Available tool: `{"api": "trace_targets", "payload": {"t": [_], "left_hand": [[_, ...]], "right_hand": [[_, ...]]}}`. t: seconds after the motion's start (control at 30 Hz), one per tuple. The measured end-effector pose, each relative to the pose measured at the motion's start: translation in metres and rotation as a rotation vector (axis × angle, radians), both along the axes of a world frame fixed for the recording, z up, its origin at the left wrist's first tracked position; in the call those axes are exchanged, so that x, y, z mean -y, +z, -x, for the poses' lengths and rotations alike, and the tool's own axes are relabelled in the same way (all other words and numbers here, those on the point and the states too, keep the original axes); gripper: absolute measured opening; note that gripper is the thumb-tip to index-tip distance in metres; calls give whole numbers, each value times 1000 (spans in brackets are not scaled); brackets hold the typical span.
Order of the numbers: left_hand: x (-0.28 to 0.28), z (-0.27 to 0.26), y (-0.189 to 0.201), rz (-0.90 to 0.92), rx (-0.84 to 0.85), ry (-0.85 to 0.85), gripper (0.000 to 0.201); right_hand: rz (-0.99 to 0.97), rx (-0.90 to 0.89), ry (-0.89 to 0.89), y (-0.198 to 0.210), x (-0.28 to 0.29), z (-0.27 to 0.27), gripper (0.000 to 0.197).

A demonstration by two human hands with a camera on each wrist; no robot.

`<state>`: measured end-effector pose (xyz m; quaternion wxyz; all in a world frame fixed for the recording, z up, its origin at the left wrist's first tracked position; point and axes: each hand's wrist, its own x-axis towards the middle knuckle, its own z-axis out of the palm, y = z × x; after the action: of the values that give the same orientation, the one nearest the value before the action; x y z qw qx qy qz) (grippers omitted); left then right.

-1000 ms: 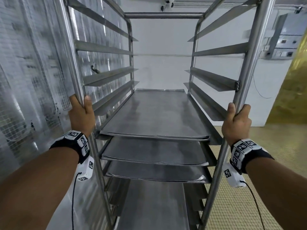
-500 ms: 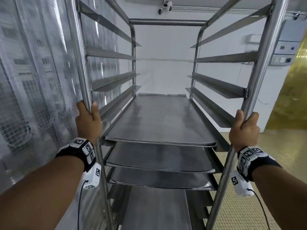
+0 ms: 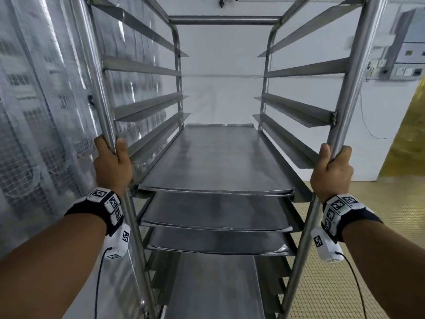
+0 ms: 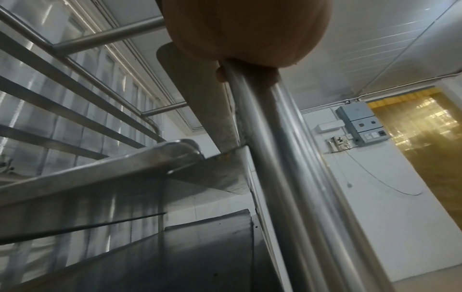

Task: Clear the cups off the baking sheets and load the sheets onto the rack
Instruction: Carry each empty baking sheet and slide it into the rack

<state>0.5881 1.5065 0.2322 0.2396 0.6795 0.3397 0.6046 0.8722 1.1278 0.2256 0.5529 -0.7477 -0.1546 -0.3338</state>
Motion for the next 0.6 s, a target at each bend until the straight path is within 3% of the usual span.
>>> {"api": "trace_targets", "payload": {"t": [0.6], "left_hand": [[-59,-83,6,-24,28,86,48]], "right_hand": [[-22,-52,112,5,-88,-103,45]]}}
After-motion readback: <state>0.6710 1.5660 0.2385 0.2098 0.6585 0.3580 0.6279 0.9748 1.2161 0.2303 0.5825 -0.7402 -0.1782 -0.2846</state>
